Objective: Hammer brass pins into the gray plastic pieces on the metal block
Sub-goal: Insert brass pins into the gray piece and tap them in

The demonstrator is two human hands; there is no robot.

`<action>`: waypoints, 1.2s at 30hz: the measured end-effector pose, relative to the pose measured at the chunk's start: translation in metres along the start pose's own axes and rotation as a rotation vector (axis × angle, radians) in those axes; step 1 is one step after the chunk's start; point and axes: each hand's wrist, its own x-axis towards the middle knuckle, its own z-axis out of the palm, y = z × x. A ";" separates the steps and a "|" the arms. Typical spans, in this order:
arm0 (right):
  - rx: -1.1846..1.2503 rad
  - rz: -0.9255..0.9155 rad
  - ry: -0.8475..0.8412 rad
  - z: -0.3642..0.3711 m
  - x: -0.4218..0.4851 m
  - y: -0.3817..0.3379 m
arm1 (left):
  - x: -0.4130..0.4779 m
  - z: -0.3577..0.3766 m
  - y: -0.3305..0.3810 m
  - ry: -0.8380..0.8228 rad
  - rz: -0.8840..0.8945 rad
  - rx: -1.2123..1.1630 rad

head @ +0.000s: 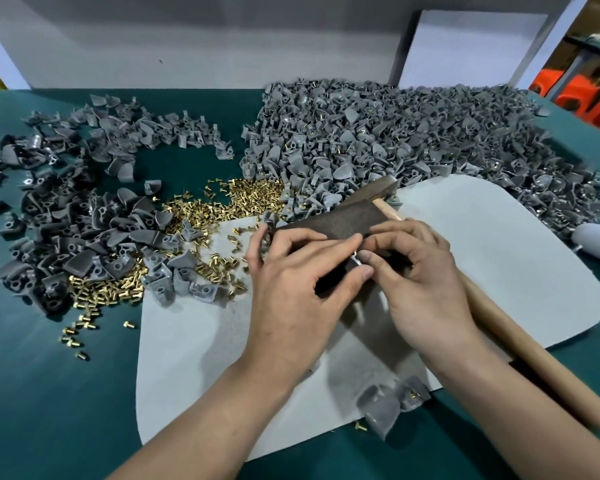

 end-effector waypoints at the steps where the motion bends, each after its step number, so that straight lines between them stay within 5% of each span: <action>1: 0.062 0.008 0.003 0.000 -0.001 0.001 | 0.000 0.000 -0.001 -0.002 0.001 -0.017; 9: 0.423 0.062 -0.051 -0.004 -0.004 0.007 | 0.002 0.000 0.000 0.009 -0.058 -0.243; 36: 0.418 0.072 -0.111 -0.005 0.001 0.009 | 0.002 0.001 -0.002 -0.024 -0.086 -0.275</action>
